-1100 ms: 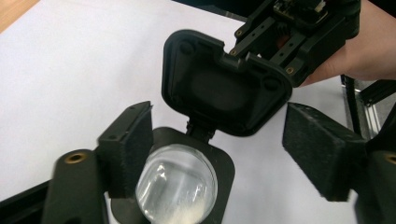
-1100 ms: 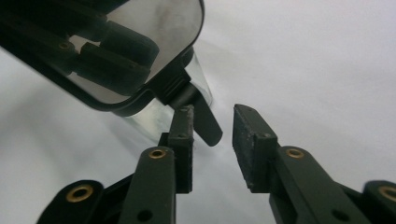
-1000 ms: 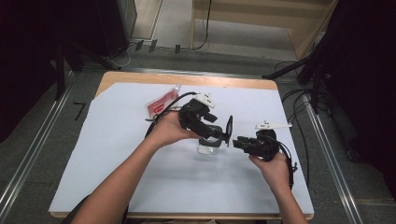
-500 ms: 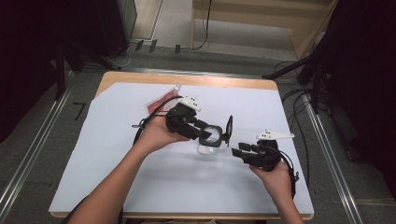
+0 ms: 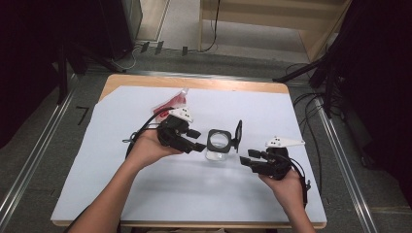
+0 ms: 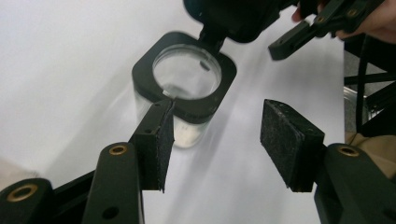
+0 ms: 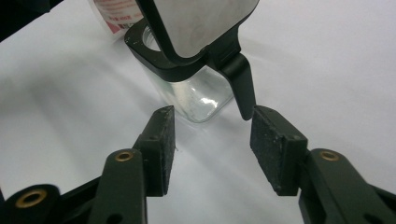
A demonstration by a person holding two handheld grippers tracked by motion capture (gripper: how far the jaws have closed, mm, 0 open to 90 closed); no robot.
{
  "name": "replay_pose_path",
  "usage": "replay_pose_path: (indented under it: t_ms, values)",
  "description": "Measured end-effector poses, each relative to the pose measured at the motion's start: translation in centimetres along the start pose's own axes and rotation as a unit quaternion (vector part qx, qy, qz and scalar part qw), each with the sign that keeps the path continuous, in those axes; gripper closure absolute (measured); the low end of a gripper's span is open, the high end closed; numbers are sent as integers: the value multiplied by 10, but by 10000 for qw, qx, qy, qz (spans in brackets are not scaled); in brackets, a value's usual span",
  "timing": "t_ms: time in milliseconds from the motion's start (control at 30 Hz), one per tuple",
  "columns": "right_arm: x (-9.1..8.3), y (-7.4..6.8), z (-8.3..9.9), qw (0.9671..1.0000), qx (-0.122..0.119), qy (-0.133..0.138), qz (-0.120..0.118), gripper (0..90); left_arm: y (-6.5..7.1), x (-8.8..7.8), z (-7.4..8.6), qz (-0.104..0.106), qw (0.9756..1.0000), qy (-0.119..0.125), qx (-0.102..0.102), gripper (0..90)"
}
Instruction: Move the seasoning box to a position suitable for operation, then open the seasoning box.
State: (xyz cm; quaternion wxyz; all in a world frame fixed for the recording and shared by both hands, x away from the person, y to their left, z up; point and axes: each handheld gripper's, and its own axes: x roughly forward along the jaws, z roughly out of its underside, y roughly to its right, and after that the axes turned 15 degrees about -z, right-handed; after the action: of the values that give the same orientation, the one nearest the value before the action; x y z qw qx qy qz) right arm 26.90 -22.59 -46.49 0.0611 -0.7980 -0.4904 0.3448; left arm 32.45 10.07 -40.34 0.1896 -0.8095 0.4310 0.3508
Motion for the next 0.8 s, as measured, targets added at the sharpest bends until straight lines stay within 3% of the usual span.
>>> replay_pose_path:
  t_ms: [467, 633, 667, 700, 733, 767, 800]
  values:
    - [4, 4, 0, 10000, 13, -67, 9, 519, -14, -14, 19, -101, 9996, -17, -259, 429]
    - [5, 6, -1, 10000, -14, -52, 6, 643, -19, -23, 27, -211, 9991, -16, -354, 426]
    - [5, 7, -1, 10000, -17, -25, -11, 722, -22, -27, 30, -252, 9990, -15, -373, 426]
    - [5, 7, -1, 10000, -17, -25, -11, 722, -22, -27, 30, -252, 9990, -15, -373, 426]
    - [6, 8, -1, 10000, -2, -16, 9, 798, -25, -30, 34, -287, 9986, -8, -440, 426]
    - [6, 8, -1, 10000, -2, -16, 9, 798, -25, -30, 34, -287, 9986, -8, -440, 431]
    - [8, 8, -1, 10000, 21, -34, 20, 854, -26, -32, 36, -289, 9986, 10, -453, 439]
